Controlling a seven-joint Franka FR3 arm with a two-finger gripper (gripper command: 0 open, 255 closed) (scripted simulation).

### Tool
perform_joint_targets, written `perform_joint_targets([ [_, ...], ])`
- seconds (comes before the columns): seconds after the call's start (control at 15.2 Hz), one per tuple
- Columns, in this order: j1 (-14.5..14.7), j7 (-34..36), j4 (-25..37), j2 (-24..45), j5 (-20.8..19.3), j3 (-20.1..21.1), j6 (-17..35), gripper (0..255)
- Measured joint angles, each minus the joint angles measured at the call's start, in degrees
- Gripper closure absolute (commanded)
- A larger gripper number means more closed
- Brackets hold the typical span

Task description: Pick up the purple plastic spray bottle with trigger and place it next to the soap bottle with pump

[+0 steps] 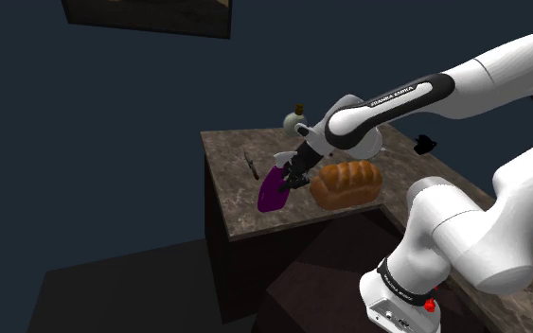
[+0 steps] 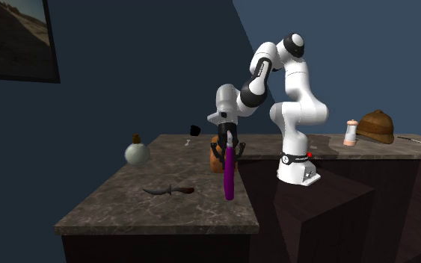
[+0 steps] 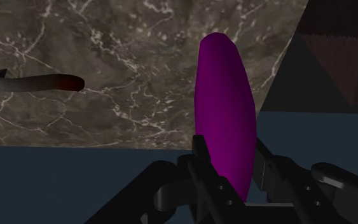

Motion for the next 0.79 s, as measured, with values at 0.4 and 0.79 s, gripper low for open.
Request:
perform_joint_targets([
  [0.4,-2.62,1.68,0.28,-1.06,-1.19,2.71,-1.86,255],
  [0.79,-8.27,6.0,1.58,-4.18,-3.94,8.87,-7.17,255],
])
